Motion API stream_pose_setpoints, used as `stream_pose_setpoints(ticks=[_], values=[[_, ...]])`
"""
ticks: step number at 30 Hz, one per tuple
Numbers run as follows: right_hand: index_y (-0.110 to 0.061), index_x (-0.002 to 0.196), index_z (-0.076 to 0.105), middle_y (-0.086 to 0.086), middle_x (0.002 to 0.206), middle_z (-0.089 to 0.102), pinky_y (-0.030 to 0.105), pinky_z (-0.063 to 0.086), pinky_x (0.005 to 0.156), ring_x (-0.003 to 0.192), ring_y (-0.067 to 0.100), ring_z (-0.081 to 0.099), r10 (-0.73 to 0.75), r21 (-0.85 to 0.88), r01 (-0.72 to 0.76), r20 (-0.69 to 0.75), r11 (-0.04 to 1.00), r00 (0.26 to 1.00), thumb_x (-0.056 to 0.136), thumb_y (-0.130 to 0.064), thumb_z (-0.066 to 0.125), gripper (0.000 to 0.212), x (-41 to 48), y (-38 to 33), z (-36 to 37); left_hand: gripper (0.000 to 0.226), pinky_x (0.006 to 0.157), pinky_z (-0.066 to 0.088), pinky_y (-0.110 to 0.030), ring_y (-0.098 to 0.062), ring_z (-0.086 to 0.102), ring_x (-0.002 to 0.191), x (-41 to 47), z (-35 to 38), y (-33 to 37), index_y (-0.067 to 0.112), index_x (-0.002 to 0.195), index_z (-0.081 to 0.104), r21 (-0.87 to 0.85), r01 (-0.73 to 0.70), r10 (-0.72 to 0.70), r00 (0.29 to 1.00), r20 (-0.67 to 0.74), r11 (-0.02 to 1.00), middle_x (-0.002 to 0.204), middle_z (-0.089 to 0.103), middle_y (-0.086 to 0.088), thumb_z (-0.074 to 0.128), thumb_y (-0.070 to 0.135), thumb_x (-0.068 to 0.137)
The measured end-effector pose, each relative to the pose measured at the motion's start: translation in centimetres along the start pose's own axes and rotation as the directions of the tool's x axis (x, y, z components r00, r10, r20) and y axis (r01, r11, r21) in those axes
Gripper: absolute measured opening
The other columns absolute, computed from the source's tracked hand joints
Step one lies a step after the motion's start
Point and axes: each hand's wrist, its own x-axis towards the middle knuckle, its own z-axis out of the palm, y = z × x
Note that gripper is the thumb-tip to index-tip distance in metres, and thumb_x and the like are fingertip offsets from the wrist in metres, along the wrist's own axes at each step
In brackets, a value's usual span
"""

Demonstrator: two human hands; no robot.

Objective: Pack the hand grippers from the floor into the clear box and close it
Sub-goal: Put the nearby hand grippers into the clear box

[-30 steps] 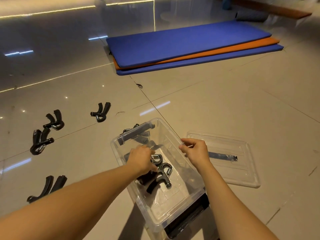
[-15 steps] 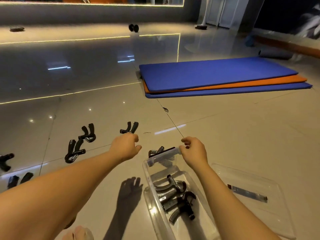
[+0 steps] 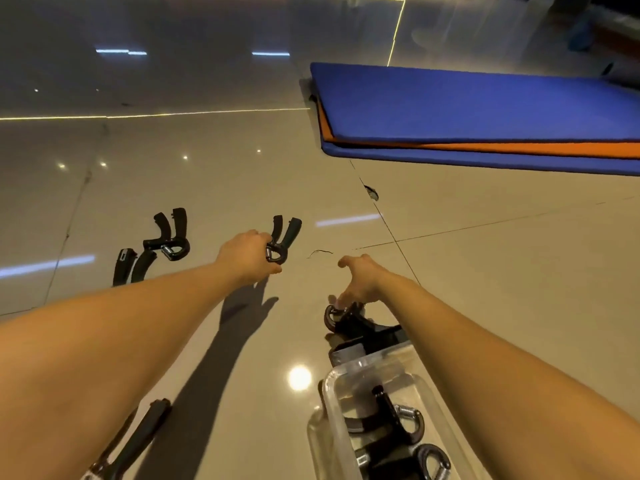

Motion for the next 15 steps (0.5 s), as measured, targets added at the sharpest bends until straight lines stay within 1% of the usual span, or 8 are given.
stream_pose_setpoints(ticks=[2,3,5,6,9,12,13,15], values=[[-0.024,0.156,0.029,0.012,0.155,0.024,0.052,0.048,0.105,0.132,0.042,0.046,0.057,-0.155,-0.037,0.128,0.987,0.990,0.071,-0.028,0.091,0.105,2.5,-0.1,0.9,0.070,0.086,0.053,-0.041,-0.028,0.059,0.108,2.3,1.2,-1.1,0.019,0.135,0.057,-0.079,0.053,-0.053,0.999,0.004,0.995,0.125,0.059,-0.006,0.079,0.053,0.078],[-0.025,0.157,0.027,0.012,0.156,0.024,0.053,0.047,0.105,0.133,0.043,0.044,0.078,-0.233,-0.032,0.193,0.972,0.978,0.071,-0.030,0.092,0.108,3.4,-0.1,1.6,0.072,0.087,0.053,-0.042,-0.028,0.058,0.110,3.2,1.9,-1.5,0.018,0.135,0.056,-0.114,0.077,-0.076,0.997,0.012,0.990,0.127,0.058,-0.007,0.079,0.053,0.077],[-0.028,0.157,0.025,0.011,0.154,0.027,0.054,0.046,0.106,0.136,0.042,0.040,0.096,-0.396,0.031,0.297,0.918,0.950,0.069,-0.036,0.092,0.111,4.7,0.2,2.9,0.075,0.089,0.052,-0.043,-0.030,0.057,0.113,5.0,3.5,-2.0,0.017,0.136,0.054,-0.160,0.100,-0.097,0.995,0.027,0.982,0.129,0.057,-0.008,0.080,0.053,0.076],[-0.030,0.157,0.025,0.011,0.152,0.029,0.054,0.046,0.105,0.136,0.041,0.039,0.095,-0.470,0.072,0.321,0.880,0.942,0.069,-0.039,0.091,0.111,5.2,0.3,3.3,0.074,0.088,0.051,-0.043,-0.030,0.056,0.112,5.8,4.1,-2.1,0.017,0.134,0.055,-0.172,0.102,-0.099,0.995,0.028,0.980,0.128,0.057,-0.008,0.081,0.054,0.075],[-0.026,0.153,0.024,0.012,0.147,0.033,0.052,0.049,0.100,0.131,0.038,0.042,0.043,-0.595,0.173,0.330,0.785,0.943,0.065,-0.044,0.092,0.113,5.9,0.8,4.4,0.068,0.080,0.044,-0.039,-0.030,0.055,0.108,7.9,5.3,-2.1,0.016,0.119,0.057,-0.174,0.097,-0.101,0.995,-0.013,0.980,0.120,0.060,-0.006,0.083,0.056,0.070],[-0.018,0.151,0.024,0.014,0.144,0.035,0.049,0.052,0.096,0.127,0.036,0.045,-0.086,-0.667,0.279,0.307,0.691,0.948,0.064,-0.046,0.092,0.113,6.6,1.4,5.2,0.076,0.078,0.041,-0.040,-0.030,0.054,0.106,9.5,6.1,-2.0,0.017,0.114,0.053,-0.160,0.094,-0.095,0.995,-0.001,0.983,0.113,0.061,-0.004,0.085,0.063,0.062],[-0.018,0.149,0.027,0.013,0.142,0.037,0.048,0.053,0.095,0.125,0.035,0.046,-0.121,-0.666,0.298,0.300,0.684,0.946,0.064,-0.047,0.091,0.111,6.8,1.6,5.3,0.078,0.080,0.041,-0.040,-0.030,0.054,0.107,9.8,6.5,-2.0,0.017,0.115,0.052,-0.154,0.092,-0.092,0.996,0.013,0.984,0.112,0.061,-0.004,0.085,0.064,0.061],[-0.020,0.144,0.032,0.010,0.135,0.041,0.044,0.054,0.089,0.119,0.032,0.048,-0.163,-0.627,0.299,0.266,0.719,0.950,0.063,-0.048,0.091,0.104,7.3,2.3,5.3,0.082,0.087,0.043,-0.041,-0.031,0.051,0.114,10.1,7.6,-2.0,0.017,0.121,0.051,-0.136,0.089,-0.088,0.996,0.015,0.987,0.117,0.062,-0.005,0.086,0.062,0.061]])
